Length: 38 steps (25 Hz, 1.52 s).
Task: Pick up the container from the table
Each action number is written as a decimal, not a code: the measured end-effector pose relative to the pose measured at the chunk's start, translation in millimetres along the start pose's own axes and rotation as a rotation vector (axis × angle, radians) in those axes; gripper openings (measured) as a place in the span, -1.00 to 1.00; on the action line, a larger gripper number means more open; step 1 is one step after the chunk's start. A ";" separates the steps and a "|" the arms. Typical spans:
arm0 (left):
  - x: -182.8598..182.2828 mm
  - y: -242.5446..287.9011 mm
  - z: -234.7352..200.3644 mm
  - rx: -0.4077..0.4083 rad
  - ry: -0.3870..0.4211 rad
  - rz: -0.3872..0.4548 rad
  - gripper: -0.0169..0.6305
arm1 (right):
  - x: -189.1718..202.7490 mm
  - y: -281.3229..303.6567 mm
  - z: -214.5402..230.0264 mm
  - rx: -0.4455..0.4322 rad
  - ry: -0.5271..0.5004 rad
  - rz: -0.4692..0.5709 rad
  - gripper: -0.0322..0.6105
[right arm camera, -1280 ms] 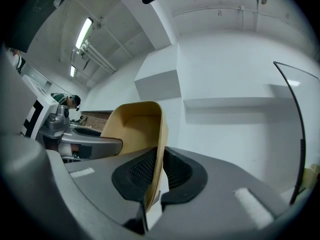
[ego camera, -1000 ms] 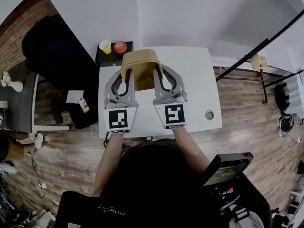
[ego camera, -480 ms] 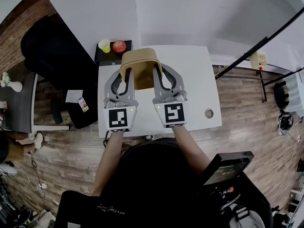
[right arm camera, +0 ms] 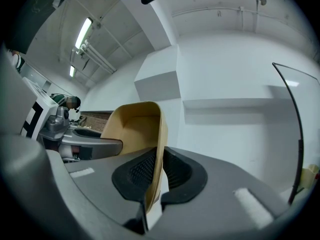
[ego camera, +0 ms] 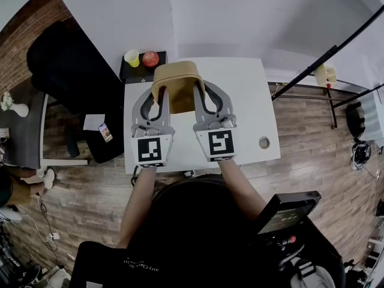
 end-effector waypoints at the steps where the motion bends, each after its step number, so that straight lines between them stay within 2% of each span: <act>1: -0.3 -0.2 0.1 -0.001 0.001 0.000 -0.75 | 0.1 -0.4 -0.1 -0.001 -0.002 -0.007 -0.79; 32: -1.6 0.7 5.4 0.019 0.005 0.007 -0.75 | 4.8 -5.3 1.8 0.016 -0.013 -0.019 -0.80; 38: 2.7 -0.4 4.3 0.011 -0.004 -0.012 -0.75 | 3.9 -4.0 1.4 0.011 -0.015 -0.022 -0.80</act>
Point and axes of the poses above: the fingertips, and each gripper's own axes: y forward along the fingers, z to its right, x out of its underside, the point moved 10 cm from there along -y, backward along the fingers, and after that the axes turned 12 degrees about y, right-handed, at the moved point
